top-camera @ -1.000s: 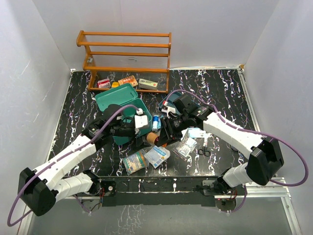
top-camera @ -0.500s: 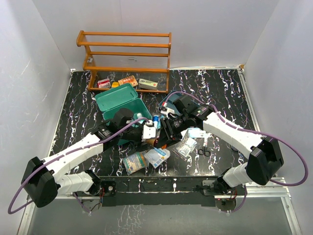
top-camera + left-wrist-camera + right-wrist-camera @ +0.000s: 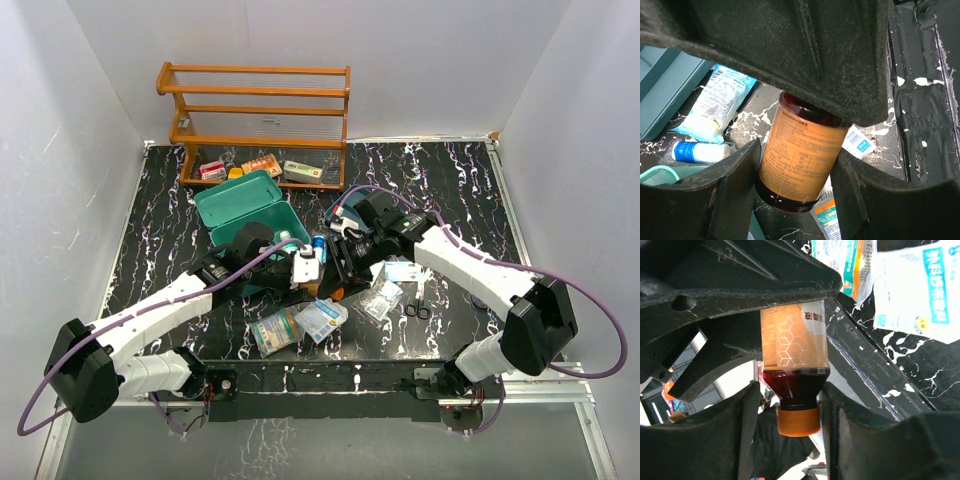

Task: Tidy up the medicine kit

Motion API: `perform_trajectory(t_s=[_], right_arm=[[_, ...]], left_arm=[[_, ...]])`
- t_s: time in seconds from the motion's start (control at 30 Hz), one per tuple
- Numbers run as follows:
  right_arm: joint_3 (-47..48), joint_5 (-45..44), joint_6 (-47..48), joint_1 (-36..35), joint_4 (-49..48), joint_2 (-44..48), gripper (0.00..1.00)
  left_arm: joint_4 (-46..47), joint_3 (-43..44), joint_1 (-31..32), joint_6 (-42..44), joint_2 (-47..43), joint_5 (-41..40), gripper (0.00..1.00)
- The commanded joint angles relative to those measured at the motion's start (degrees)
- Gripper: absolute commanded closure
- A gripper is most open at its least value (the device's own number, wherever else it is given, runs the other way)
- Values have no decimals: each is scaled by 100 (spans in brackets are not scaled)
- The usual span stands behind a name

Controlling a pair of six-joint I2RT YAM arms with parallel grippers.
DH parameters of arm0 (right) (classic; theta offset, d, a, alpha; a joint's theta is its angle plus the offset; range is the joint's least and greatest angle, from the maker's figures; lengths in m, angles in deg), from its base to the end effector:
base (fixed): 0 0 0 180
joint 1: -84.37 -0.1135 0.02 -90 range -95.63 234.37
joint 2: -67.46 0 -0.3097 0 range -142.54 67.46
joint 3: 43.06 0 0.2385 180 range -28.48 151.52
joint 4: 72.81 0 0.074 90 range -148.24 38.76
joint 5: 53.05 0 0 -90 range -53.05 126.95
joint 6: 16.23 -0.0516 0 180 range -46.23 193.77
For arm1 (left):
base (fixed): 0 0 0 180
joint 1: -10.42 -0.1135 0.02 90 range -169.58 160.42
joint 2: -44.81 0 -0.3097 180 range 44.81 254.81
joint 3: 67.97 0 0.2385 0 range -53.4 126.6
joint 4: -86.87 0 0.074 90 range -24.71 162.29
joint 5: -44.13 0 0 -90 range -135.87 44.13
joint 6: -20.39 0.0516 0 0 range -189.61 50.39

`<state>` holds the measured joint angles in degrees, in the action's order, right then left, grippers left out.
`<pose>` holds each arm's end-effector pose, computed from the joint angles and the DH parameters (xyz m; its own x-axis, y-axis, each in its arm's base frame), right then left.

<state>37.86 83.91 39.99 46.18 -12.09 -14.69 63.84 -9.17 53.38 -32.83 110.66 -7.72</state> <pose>0.1869 0.1950 0.3188 -0.9614 -0.2734 -0.0322 -0.1896 0.5726 0.7976 0.1460 -0.1795 0.3094 0.2613 0.4000 -0.8785 0.9622 -0.0353 0.2701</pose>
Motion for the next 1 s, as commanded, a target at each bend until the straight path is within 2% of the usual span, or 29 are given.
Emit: perform_trajectory(t_s=[0.0, 0.13, 0.37, 0.6, 0.8, 0.97], right_arm=[[460, -376, -165, 168, -319, 207, 47], [581, -1056, -424, 415, -609, 523, 38], [498, -2739, -1247, 556, -1659, 1324, 37], [99, -3042, -1629, 557, -2054, 1552, 37], [-154, -3084, -1842, 550, -2041, 1541, 38], [-358, -3122, -1912, 557, -2115, 1583, 40]], left_arm=[[513, -40, 37, -374, -215, 199, 59], [896, -279, 37, -1099, -520, -172, 58], [1692, -718, 15, -2792, -1233, -1683, 62], [1824, -721, 4, -4182, -1837, -2736, 66], [1117, -426, 2, -5827, -2109, -4950, 66], [18, -168, 7, -7197, -2157, -6618, 67]])
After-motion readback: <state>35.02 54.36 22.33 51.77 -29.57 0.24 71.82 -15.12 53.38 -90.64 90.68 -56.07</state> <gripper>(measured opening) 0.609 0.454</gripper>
